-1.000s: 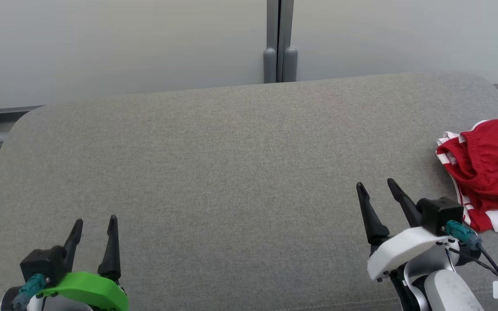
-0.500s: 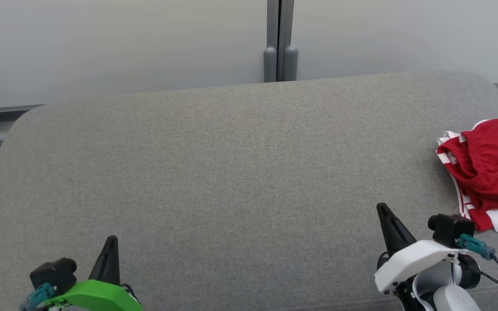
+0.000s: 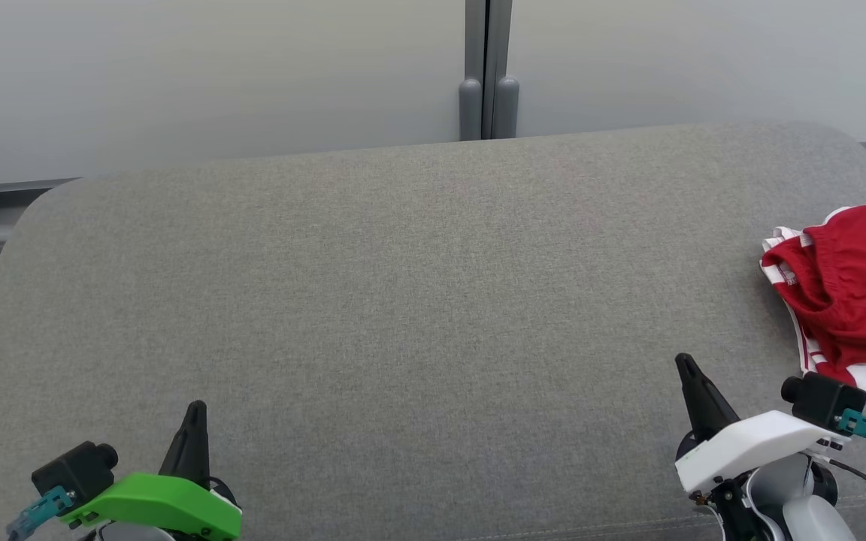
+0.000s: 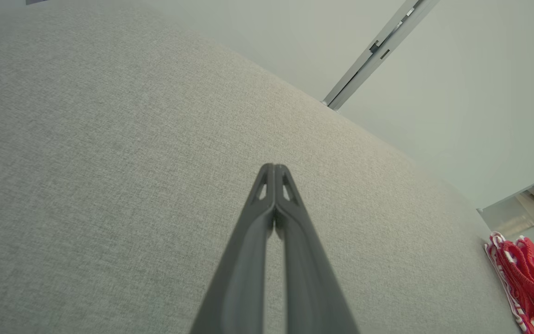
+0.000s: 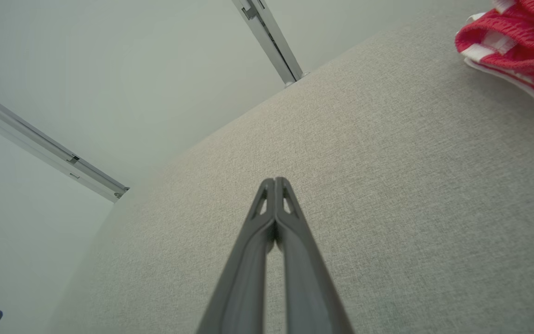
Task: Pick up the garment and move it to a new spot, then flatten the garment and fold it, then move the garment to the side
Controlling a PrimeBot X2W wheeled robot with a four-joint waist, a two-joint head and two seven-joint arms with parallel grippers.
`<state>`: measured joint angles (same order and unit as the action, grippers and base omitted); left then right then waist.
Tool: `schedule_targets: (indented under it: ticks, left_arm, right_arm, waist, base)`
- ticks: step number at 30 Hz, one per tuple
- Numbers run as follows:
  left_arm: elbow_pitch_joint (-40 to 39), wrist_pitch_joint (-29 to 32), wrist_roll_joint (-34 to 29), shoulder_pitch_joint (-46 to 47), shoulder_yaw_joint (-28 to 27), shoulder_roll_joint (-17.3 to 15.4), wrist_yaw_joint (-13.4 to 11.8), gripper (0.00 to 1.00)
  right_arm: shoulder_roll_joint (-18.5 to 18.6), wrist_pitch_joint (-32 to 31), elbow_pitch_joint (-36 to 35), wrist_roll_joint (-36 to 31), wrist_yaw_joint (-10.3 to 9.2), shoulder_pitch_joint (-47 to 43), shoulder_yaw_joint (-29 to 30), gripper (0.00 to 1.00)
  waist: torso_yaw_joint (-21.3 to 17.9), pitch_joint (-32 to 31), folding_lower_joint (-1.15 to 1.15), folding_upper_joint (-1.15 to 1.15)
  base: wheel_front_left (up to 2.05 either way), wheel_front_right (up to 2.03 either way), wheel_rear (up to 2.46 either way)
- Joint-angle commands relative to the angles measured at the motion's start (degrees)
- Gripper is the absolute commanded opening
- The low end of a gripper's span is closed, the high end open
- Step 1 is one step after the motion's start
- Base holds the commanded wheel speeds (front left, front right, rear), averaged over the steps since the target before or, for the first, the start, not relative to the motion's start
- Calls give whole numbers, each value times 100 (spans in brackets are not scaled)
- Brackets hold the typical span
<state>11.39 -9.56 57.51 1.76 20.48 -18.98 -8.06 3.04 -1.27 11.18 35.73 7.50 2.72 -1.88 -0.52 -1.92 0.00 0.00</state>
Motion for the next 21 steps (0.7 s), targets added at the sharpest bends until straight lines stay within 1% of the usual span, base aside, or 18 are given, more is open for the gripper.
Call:
schedule_targets:
  ticks: [1,21]
  left_arm:
    - [-60,28,155,123,-141,8,70,0]
    - [-57,304,1118,156,-701,455,498,0]
  right_arm:
    - [45,-35,-55,255,0,150,69,0]
    - [73,-294,10,1813,0,189,393,0]
  waist:
    - [1,3,0,0]
    - [11,44,0,0]
  base:
    - [0,0,0]
    - [0,0,0]
